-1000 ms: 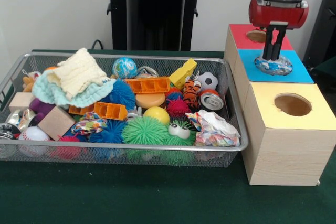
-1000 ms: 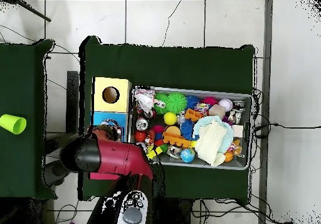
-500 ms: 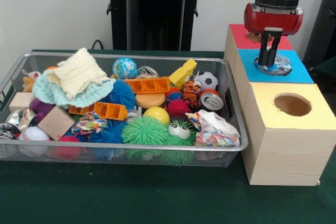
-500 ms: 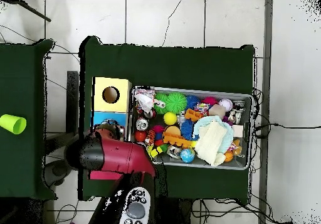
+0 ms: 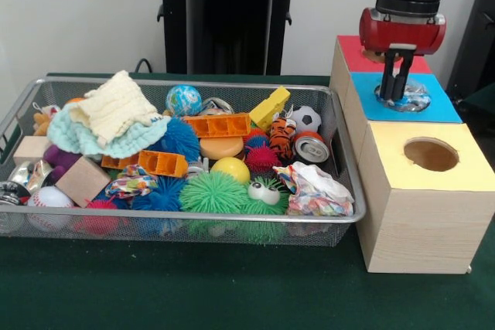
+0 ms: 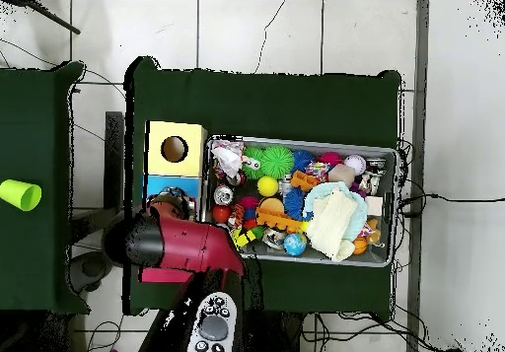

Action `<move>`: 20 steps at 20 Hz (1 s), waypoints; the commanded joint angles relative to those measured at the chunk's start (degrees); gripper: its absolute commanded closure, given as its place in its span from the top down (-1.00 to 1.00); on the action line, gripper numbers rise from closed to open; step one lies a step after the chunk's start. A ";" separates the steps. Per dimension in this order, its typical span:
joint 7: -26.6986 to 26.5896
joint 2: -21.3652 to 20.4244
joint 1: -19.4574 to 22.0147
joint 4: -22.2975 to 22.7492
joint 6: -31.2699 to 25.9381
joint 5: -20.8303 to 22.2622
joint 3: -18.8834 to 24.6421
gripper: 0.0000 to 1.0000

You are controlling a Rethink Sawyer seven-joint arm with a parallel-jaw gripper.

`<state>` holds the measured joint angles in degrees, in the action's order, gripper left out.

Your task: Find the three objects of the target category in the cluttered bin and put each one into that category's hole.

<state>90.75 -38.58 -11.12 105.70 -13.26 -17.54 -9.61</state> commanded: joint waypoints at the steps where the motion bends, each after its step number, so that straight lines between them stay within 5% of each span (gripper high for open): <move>1: 14.08 6.19 1.00 -0.75 3.89 -2.19 3.96 -1.00; 13: 14.69 10.37 0.09 -2.68 7.68 -2.68 3.03 -1.00; 20: 13.23 4.67 0.31 -0.47 1.25 -2.14 2.95 -1.00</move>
<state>90.75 -37.15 -11.81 104.88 -12.13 -17.89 -10.10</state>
